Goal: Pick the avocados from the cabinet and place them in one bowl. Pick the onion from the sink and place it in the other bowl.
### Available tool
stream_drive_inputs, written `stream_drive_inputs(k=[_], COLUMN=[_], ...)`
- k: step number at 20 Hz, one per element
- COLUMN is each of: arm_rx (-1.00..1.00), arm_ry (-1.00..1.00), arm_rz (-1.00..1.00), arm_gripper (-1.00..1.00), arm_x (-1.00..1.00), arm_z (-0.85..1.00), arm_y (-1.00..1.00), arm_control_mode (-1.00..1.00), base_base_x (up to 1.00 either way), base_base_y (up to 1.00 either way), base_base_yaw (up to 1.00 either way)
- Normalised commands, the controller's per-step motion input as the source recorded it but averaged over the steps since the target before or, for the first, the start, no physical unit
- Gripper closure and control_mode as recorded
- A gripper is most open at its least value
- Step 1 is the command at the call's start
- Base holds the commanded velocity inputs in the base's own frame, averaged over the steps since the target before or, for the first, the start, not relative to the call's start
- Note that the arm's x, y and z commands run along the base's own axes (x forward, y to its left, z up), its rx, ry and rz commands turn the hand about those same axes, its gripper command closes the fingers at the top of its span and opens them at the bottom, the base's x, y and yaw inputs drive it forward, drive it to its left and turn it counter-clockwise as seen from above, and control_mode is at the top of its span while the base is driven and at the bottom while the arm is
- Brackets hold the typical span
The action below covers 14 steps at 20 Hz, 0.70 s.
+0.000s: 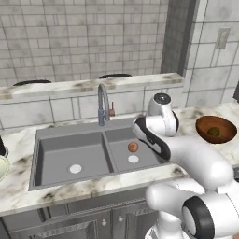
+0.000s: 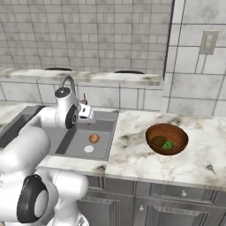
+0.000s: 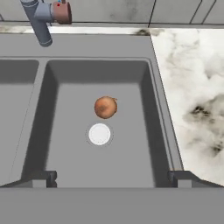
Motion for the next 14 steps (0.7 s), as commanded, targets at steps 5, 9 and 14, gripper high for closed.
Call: stream_drive_inputs(k=[5, 9, 14], arm_rx=[0.0, -0.01, -0.04], arm_ry=[0.0, 0.03, 0.01], arm_rz=[-0.08, -0.03, -0.01], arm_gripper=[-1.0, -1.0, -1.0], arm_x=[0.31, 0.45, 0.52], arm_z=[-0.34, -0.28, -0.22], arm_y=[0.15, 0.12, 0.0], arm_control_mode=[-1.0, -1.0, -1.0], base_base_x=[0.0, 0.0, 0.0], base_base_y=[0.0, 0.0, 0.0], base_base_yaw=[0.0, 0.0, 0.0])
